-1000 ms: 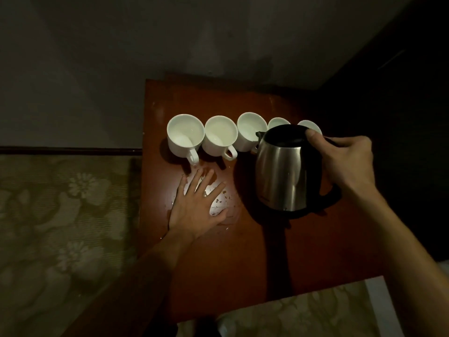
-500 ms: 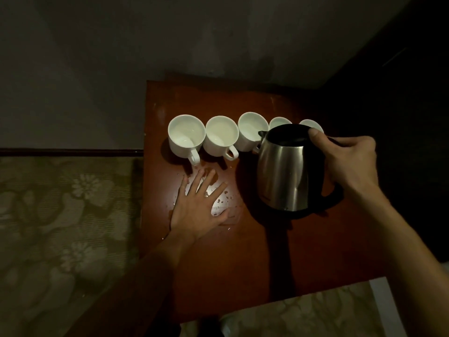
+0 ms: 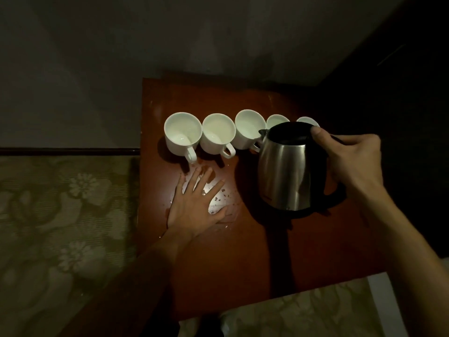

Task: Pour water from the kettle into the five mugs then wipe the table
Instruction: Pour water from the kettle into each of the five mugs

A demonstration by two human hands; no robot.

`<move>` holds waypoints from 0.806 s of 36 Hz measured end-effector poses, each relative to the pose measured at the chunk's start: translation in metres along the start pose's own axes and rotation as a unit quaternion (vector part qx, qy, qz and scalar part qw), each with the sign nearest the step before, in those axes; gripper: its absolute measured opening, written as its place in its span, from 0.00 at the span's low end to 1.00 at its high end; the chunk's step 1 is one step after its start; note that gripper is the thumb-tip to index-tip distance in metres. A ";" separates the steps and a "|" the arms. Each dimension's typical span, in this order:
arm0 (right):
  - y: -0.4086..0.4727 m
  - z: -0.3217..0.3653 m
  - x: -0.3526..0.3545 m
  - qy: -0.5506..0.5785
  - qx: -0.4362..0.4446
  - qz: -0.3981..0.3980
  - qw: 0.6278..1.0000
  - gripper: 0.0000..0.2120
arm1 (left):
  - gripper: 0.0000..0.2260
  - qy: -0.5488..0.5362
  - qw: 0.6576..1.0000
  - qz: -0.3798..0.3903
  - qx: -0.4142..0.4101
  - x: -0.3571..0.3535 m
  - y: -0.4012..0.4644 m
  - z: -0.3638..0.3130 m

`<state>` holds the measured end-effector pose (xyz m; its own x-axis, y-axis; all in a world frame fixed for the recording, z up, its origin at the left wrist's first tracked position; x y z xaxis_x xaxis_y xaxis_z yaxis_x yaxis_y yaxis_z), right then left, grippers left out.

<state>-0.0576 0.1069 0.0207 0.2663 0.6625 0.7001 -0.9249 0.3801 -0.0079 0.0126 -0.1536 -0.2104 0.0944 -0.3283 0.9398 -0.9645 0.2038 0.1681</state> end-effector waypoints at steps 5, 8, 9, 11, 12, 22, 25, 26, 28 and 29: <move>-0.001 -0.001 0.000 0.006 -0.008 -0.004 1.000 0.21 | 0.32 0.005 1.000 0.003 -0.003 -0.001 0.000 0.000; -0.003 -0.002 -0.001 0.006 -0.006 0.002 1.000 0.21 | 0.32 0.008 1.000 0.009 -0.003 -0.002 0.000 0.000; -0.003 -0.003 -0.001 0.009 -0.008 0.003 1.000 0.21 | 0.32 0.007 1.000 0.009 -0.003 -0.002 0.000 0.000; -0.004 -0.005 -0.001 0.012 -0.016 0.000 1.000 0.22 | 0.32 0.006 1.000 0.009 -0.002 -0.001 0.000 0.000; -0.004 -0.006 -0.001 0.012 -0.018 -0.002 1.000 0.22 | 0.32 0.005 1.000 0.006 -0.002 -0.001 0.000 -0.001; -0.004 -0.003 0.001 0.012 -0.018 -0.011 1.000 0.23 | 0.32 0.001 1.000 0.003 0.001 -0.001 0.000 0.000; -0.003 0.000 0.002 0.009 -0.014 -0.010 1.000 0.21 | 0.32 0.001 1.000 0.001 0.000 -0.001 0.000 0.000; -0.002 0.001 0.002 0.008 -0.011 -0.011 1.000 0.20 | 0.32 0.001 1.000 0.003 0.000 -0.001 0.000 0.000; -0.001 0.003 0.002 0.006 -0.007 -0.014 1.000 0.19 | 0.32 0.004 1.000 0.006 0.001 0.000 0.000 0.000; 0.000 0.004 0.001 0.006 -0.007 -0.016 1.000 0.19 | 0.32 0.005 1.000 0.007 0.001 -0.001 0.000 0.000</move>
<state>-0.0581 0.1053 0.0244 0.2988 0.6584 0.6909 -0.9120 0.4101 0.0037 0.0123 -0.1536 -0.2109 0.0828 -0.3169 0.9448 -0.9661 0.2072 0.1542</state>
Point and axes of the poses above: each hand's wrist, its own y-axis towards the middle knuckle, its own x-axis out of the back of the hand, z = x × y, the point moved 3 cm from there along y, towards the middle knuckle, and after that the axes turned 4 degrees about -z, right-handed, at the moved point
